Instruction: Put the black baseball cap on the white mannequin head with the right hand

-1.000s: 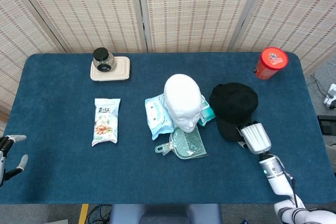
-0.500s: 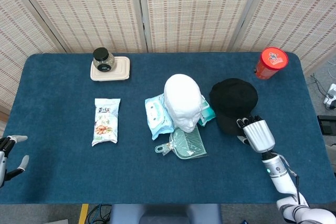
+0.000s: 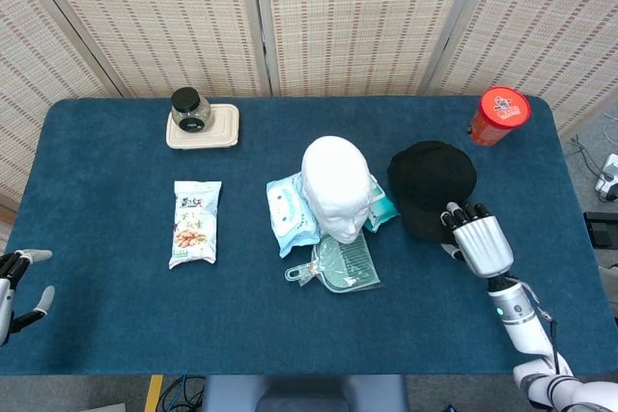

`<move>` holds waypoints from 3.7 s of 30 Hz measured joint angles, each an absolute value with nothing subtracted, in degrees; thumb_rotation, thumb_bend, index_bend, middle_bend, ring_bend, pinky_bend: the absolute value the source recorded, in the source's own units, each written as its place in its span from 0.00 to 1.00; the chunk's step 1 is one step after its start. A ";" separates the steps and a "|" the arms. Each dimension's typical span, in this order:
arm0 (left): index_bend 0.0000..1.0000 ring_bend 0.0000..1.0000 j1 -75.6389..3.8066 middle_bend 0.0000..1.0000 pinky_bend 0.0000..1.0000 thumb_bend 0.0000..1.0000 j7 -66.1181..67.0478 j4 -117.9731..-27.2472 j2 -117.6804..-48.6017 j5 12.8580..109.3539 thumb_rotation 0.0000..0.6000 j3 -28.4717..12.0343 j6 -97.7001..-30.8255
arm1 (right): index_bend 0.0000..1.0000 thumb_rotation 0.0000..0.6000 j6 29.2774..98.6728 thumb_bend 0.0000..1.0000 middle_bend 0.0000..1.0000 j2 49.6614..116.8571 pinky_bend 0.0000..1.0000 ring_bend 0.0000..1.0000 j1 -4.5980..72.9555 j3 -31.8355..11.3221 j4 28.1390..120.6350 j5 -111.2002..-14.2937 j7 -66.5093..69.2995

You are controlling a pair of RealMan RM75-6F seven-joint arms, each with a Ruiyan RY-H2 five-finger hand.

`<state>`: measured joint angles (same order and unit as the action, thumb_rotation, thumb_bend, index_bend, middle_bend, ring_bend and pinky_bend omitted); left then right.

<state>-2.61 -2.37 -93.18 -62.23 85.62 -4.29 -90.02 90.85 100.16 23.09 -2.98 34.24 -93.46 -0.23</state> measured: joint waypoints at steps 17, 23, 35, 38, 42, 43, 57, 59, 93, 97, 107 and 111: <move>0.30 0.26 -2.53 0.32 0.51 0.33 -2.55 -93.32 -62.08 85.53 1.00 -4.32 -90.03 | 0.51 1.00 91.86 0.37 0.34 98.78 0.39 0.28 23.08 -3.16 36.78 -93.63 -1.16; 0.30 0.26 -2.52 0.32 0.51 0.33 -2.47 -93.33 -62.09 85.42 1.00 -4.31 -89.92 | 0.51 1.00 92.19 0.43 0.34 98.74 0.38 0.27 23.05 -3.37 36.81 -93.50 -0.77; 0.30 0.26 -2.48 0.32 0.51 0.33 -2.37 -93.40 -62.10 85.52 1.00 -4.30 -90.00 | 0.61 1.00 94.10 0.47 0.35 98.10 0.38 0.27 22.95 -4.04 37.39 -93.52 -2.67; 0.30 0.26 -2.48 0.32 0.51 0.33 -2.36 -93.39 -62.13 85.51 1.00 -4.31 -90.01 | 0.65 1.00 95.11 0.47 0.37 97.79 0.38 0.27 23.11 -4.29 37.45 -93.75 -3.54; 0.30 0.26 -2.36 0.32 0.51 0.33 -2.41 -93.52 -62.05 85.69 1.00 -4.23 -90.22 | 0.70 1.00 96.66 0.47 0.38 97.32 0.38 0.27 23.48 -4.60 37.42 -94.30 -5.28; 0.30 0.26 -2.37 0.32 0.51 0.33 -2.42 -93.52 -62.04 85.69 1.00 -4.24 -90.22 | 0.70 1.00 97.05 0.47 0.38 97.19 0.38 0.27 23.61 -4.67 37.41 -94.48 -5.78; 0.30 0.26 -2.37 0.32 0.51 0.33 -2.27 -93.70 -62.03 85.74 1.00 -4.24 -90.21 | 0.76 1.00 100.85 0.48 0.40 91.10 0.38 0.27 26.73 -5.59 42.74 -97.99 -16.58; 0.30 0.26 -2.35 0.32 0.51 0.33 -2.24 -93.72 -62.01 85.73 1.00 -4.23 -90.22 | 0.77 1.00 101.13 0.48 0.40 90.07 0.38 0.27 27.28 -5.68 43.51 -98.64 -17.95; 0.30 0.26 -2.36 0.32 0.51 0.33 -2.56 -93.61 -61.92 85.54 1.00 -4.27 -89.99 | 0.78 1.00 100.21 0.49 0.42 78.49 0.38 0.28 33.09 -10.74 57.67 -101.16 -31.54; 0.30 0.26 -2.39 0.32 0.51 0.33 -2.40 -93.64 -61.93 85.62 1.00 -4.22 -89.95 | 0.78 1.00 99.64 0.49 0.42 77.34 0.38 0.28 33.67 -11.92 58.65 -100.73 -32.57; 0.30 0.26 -2.29 0.32 0.51 0.33 -2.35 -93.79 -61.84 85.82 1.00 -4.23 -90.28 | 0.79 1.00 98.09 0.49 0.43 76.15 0.38 0.28 36.74 -15.57 59.06 -99.05 -33.68; 0.30 0.26 -2.28 0.32 0.51 0.33 -2.10 -93.97 -61.83 86.03 1.00 -4.14 -90.32 | 0.79 1.00 97.14 0.49 0.43 76.93 0.38 0.28 38.70 -16.45 57.59 -98.87 -34.01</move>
<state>-2.28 -2.10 -93.97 -61.83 86.03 -4.14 -90.32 97.14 76.93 38.70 -16.45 57.59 -98.87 -34.01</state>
